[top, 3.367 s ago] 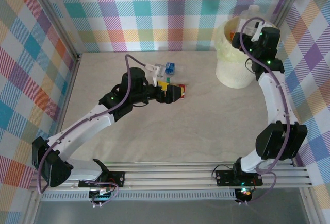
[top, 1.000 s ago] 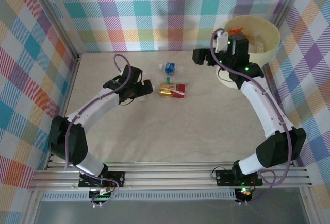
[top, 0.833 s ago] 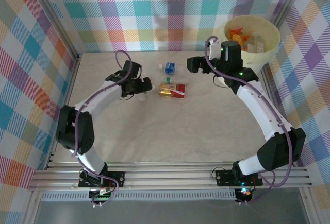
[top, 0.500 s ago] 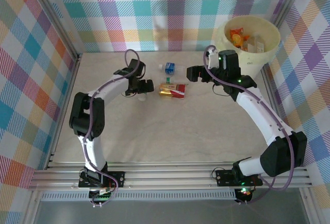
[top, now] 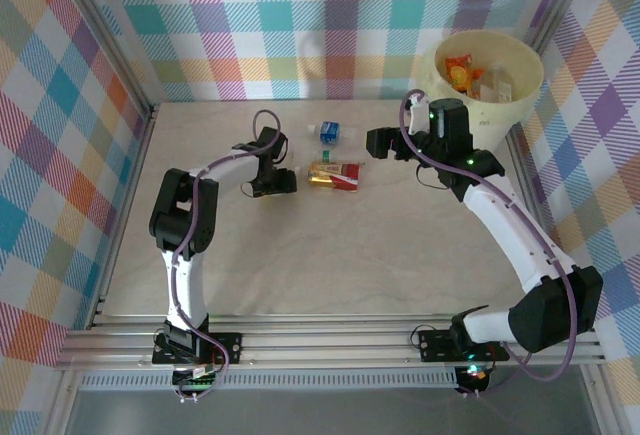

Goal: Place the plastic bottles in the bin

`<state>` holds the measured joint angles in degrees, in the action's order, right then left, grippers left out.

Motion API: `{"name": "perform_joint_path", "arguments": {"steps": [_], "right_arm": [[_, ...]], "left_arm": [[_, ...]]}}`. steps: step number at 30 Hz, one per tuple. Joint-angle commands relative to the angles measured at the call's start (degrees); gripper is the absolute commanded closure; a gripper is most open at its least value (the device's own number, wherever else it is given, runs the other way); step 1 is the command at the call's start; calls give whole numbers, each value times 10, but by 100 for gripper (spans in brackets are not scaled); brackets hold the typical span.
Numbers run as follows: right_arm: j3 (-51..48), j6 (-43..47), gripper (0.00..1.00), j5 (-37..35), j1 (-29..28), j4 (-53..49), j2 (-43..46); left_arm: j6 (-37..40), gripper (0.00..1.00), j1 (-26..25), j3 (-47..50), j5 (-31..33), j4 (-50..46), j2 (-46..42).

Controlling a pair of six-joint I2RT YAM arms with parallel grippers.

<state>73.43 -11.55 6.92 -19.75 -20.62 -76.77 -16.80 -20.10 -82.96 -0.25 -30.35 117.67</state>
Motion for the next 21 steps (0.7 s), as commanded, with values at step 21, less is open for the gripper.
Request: {"name": "perform_joint_path", "arguments": {"steps": [21], "right_arm": [[-51,-72,0,101,-6,115,24]], "left_arm": [[-7,72,-43,158,12,133,-187]]}}
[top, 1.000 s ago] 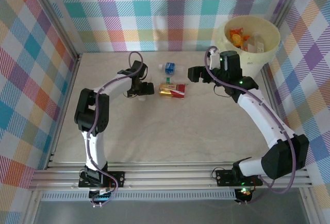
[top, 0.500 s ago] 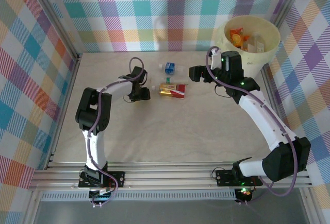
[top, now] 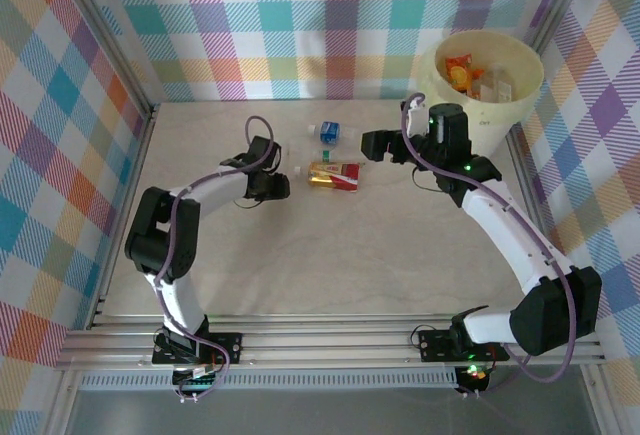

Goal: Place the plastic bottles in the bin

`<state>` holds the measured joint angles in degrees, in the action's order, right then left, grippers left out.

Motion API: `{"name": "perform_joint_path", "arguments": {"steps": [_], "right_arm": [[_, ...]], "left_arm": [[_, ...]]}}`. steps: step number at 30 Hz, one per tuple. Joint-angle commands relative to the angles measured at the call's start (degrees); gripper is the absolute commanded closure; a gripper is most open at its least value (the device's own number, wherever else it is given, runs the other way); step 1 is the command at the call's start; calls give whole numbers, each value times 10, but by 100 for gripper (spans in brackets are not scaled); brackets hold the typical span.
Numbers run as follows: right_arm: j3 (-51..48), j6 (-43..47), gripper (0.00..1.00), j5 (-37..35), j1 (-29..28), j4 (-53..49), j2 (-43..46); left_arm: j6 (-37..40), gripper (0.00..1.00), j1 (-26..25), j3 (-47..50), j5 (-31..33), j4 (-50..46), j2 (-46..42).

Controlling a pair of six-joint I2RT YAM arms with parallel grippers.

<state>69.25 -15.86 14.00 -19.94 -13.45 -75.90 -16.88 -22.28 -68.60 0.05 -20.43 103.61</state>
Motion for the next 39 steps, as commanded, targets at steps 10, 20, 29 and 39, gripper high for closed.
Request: {"name": "perform_joint_path", "arguments": {"steps": [10,20,29,39], "right_arm": [[-31,-71,0,65,-20,109,2],[24,-126,0,179,-26,111,-40],[37,-192,0,209,-30,162,-71],[47,-192,14,220,-33,145,-80]], "left_arm": [[7,73,-114,57,28,104,-171],[74,74,-192,50,51,140,-245],[123,74,-236,32,51,150,-261],[137,74,-272,45,109,180,-261]]}}
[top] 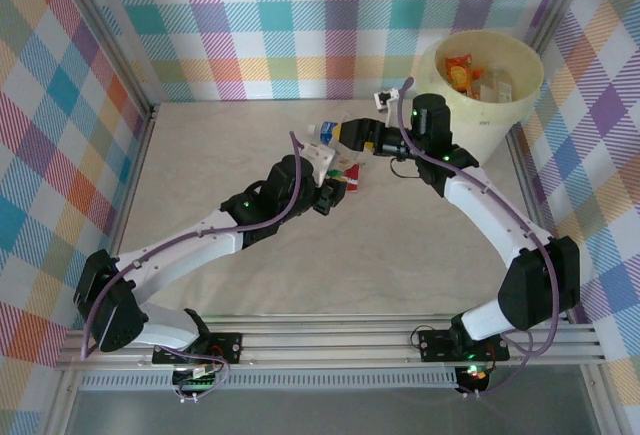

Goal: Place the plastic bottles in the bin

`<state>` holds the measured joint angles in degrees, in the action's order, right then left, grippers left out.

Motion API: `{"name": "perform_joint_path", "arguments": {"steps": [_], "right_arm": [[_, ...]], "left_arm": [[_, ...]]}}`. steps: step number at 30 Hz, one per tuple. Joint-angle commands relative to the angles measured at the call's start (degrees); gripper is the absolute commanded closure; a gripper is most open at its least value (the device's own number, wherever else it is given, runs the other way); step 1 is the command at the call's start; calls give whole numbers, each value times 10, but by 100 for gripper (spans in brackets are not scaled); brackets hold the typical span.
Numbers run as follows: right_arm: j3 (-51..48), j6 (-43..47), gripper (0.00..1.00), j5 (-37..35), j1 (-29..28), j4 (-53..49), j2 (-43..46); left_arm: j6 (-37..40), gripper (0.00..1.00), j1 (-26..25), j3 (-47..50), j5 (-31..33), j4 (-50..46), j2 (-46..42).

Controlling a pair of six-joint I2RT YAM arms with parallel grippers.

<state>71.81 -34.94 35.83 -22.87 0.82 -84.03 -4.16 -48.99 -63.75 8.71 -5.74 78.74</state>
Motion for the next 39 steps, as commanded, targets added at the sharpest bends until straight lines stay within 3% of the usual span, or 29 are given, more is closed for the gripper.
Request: {"name": "perform_joint_path", "arguments": {"steps": [1,12,15,18,22,25,30,39], "right_arm": [[23,-1,18,-3,-3,-6,2],[34,39,53,0,-3,-42,7],[37,46,57,-15,-2,-47,8],[50,62,61,-30,1,-75,6],[66,81,63,-54,10,-109,4],[72,89,64,-81,28,-124,9],[87,106,64,-137,80,-137,28],[131,167,65,-271,172,-102,64]], "left_arm": [[9,74,-6,-4,25,34,-9],[4,70,-5,-14,20,26,4],[-7,51,-5,-17,34,20,5],[-21,19,-4,-11,60,26,-1],[-33,5,1,11,66,57,-20],[-49,2,6,31,68,83,-39],[-83,0,8,70,121,122,-76],[-138,0,25,108,175,108,-107]]}}
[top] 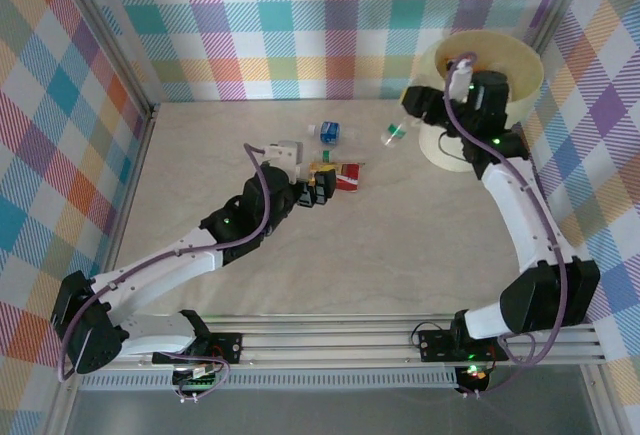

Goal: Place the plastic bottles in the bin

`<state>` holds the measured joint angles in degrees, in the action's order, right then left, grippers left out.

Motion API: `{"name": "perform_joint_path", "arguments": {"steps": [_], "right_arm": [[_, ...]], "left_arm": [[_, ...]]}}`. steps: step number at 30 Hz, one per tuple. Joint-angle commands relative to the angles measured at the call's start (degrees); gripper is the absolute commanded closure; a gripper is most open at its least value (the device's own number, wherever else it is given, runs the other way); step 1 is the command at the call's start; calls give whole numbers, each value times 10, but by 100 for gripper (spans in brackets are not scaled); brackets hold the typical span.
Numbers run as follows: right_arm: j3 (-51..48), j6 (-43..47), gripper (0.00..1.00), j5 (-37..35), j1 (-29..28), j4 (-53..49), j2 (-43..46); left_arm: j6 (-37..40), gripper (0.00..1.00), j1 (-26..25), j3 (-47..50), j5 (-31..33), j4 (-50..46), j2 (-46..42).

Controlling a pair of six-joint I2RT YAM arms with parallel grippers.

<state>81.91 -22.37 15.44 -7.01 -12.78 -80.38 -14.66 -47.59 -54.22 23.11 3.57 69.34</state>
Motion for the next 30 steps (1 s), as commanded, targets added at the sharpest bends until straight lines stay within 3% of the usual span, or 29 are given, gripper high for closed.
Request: {"name": "perform_joint_path", "arguments": {"steps": [1,6,11,18,26,30], "right_arm": [[32,48,65,-84,23,45,31],[51,70,67,-134,62,86,28],[87,108,68,-242,87,97,-10],[96,53,67,-307,134,174,-69],[124,23,66,-402,139,262,-163],[146,30,65,-407,127,300,-200]], "left_arm": [[-41,0,12,16,34,14,-15],[-64,0,18,25,47,2,-18],[-88,0,20,32,48,-5,-15],[-109,0,20,42,50,-15,-19],[-125,0,21,56,51,-20,-32],[-135,0,24,60,50,-20,-31]]}}
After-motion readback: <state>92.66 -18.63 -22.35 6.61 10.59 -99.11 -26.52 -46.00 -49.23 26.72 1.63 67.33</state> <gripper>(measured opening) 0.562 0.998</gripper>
